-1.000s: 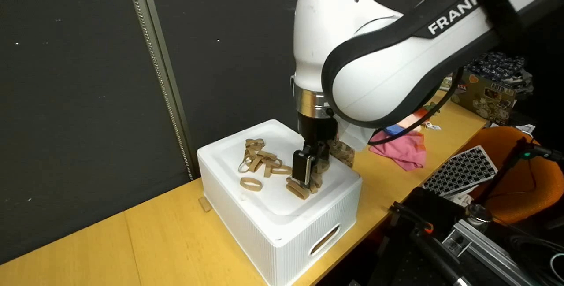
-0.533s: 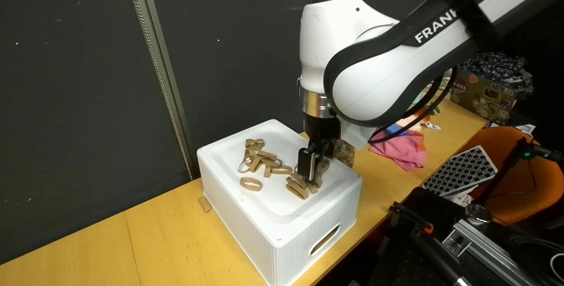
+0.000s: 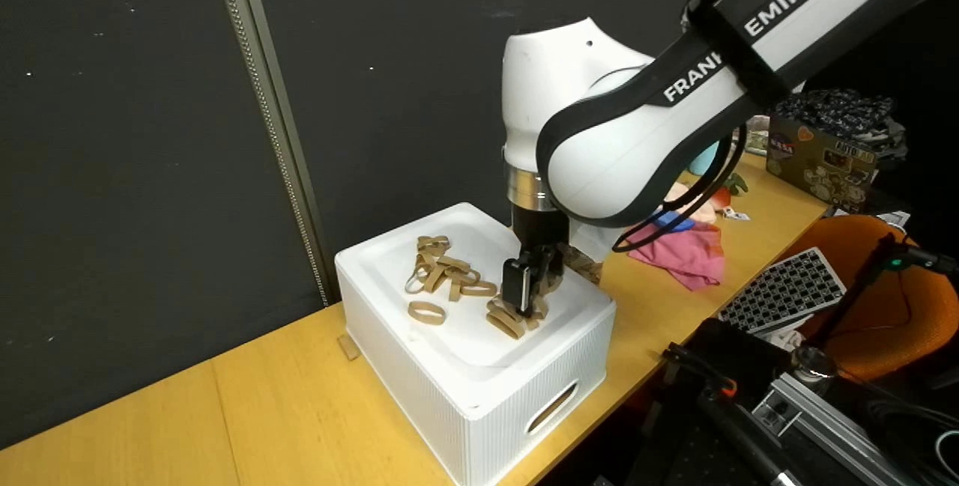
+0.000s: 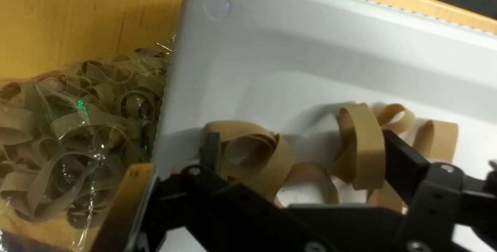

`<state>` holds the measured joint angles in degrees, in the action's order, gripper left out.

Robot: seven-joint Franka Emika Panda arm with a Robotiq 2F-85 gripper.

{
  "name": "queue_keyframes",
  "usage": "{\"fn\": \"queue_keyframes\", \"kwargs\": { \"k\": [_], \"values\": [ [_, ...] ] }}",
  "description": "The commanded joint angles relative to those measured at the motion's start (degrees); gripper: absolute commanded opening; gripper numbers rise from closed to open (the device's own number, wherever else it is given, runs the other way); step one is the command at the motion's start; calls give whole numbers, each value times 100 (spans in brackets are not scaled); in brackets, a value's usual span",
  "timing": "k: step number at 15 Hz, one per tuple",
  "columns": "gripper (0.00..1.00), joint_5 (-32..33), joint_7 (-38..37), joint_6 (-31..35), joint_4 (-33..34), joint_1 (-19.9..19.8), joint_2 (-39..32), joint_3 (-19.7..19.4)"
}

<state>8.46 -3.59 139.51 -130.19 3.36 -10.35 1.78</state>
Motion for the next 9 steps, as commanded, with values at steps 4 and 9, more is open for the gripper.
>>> {"fn": "queue_keyframes", "kwargs": {
  "k": [4,9],
  "values": [
    [51,107,-115,69,60,81,-18,-9],
    [14,104,-157,41,52,157,90,39]
  ]
}}
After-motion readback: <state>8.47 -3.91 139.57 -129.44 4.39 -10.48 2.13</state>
